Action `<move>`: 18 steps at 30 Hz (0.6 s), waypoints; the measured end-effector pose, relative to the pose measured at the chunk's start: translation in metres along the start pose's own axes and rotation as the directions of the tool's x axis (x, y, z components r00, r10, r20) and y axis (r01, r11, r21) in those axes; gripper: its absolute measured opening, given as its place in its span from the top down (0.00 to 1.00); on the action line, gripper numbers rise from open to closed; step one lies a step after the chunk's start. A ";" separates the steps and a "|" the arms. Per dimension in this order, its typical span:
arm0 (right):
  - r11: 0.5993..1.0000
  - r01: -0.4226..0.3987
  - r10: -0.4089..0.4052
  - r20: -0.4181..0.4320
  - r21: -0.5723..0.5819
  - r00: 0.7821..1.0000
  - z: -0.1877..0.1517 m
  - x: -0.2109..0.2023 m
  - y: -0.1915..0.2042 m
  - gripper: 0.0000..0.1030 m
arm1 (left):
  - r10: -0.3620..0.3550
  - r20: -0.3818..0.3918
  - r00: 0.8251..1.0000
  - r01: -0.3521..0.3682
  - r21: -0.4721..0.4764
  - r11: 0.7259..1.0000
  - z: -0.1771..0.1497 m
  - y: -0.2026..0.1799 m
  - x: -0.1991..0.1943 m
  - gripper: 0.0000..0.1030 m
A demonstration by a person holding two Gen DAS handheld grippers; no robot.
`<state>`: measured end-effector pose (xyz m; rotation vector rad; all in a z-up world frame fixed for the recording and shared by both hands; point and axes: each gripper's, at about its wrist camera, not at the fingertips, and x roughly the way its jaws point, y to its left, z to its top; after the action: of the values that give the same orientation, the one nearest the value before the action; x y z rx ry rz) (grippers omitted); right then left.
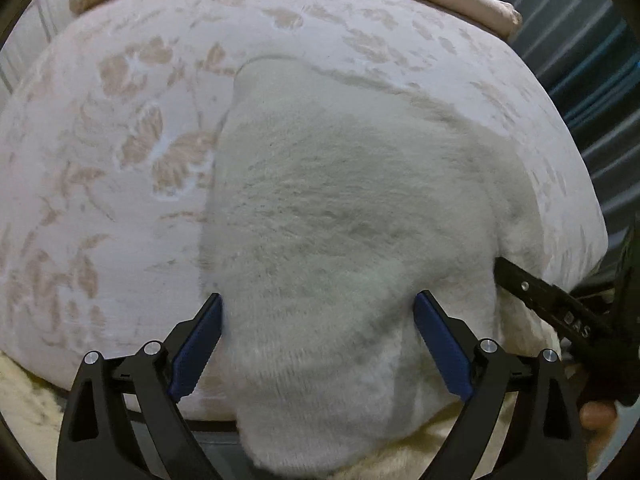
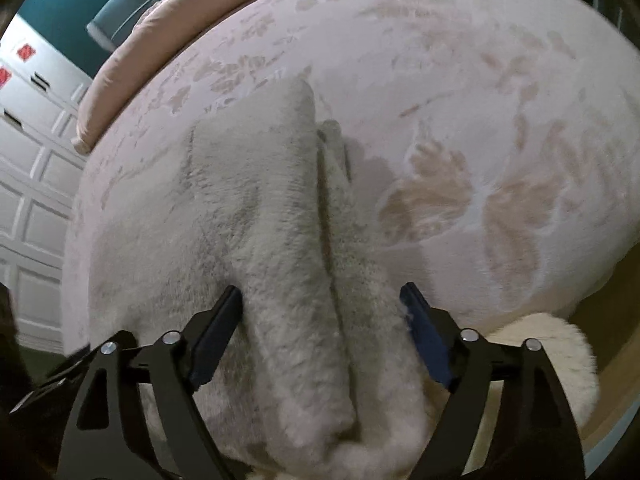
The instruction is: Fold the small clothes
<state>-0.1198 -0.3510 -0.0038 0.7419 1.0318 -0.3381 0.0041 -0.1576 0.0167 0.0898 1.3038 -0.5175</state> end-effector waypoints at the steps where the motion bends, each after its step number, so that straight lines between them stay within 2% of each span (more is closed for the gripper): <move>1: 1.000 -0.015 0.015 -0.005 0.010 1.000 0.001 0.004 -0.001 0.19 | -0.019 -0.008 1.000 0.019 -0.016 1.000 0.002 0.003 0.004 0.10; 5: 0.996 -0.072 0.072 -0.004 0.045 0.997 0.002 0.013 -0.008 0.14 | -0.110 -0.049 0.993 0.105 -0.094 0.990 0.004 0.016 0.024 0.05; 6: 0.995 -0.087 0.087 -0.004 0.050 0.996 0.002 0.014 -0.009 0.13 | -0.159 -0.058 0.986 0.151 -0.118 0.981 0.003 0.019 0.031 0.05; 7: 0.994 -0.098 0.098 0.000 0.049 0.995 0.003 0.015 -0.010 0.12 | -0.177 -0.061 0.982 0.168 -0.127 0.977 0.003 0.021 0.034 0.05; 9: 0.990 -0.129 0.129 0.001 0.048 0.992 0.004 0.017 -0.011 0.12 | -0.216 -0.041 0.976 0.209 -0.130 0.969 0.000 0.024 0.039 0.05; 11: 0.984 -0.170 0.170 -0.001 0.051 0.985 0.005 0.017 -0.012 0.13 | -0.221 -0.027 0.975 0.217 -0.101 0.971 -0.002 0.022 0.038 0.05; 15: 0.949 -0.295 0.302 -0.051 0.110 0.952 0.009 0.026 -0.006 0.36 | -0.256 -0.031 0.966 0.253 -0.068 0.965 -0.002 0.018 0.033 0.07; 16: 0.950 -0.292 0.299 -0.054 0.111 0.953 0.009 0.026 -0.003 0.46 | -0.276 -0.029 0.961 0.273 -0.063 0.960 0.000 0.016 0.029 0.13; 17: 0.954 -0.283 0.290 -0.055 0.101 0.955 0.010 0.024 0.001 0.52 | -0.289 -0.024 0.957 0.287 -0.054 0.956 0.000 0.015 0.025 0.17; 18: 0.957 -0.275 0.280 -0.050 0.090 0.959 0.010 0.019 0.007 0.61 | -0.306 -0.019 0.952 0.305 -0.036 0.952 0.001 0.014 0.018 0.25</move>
<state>-0.1003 -0.3520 -0.0141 0.9644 0.9612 -0.1147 0.0139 -0.1516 -0.0025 -0.1365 1.3573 -0.7610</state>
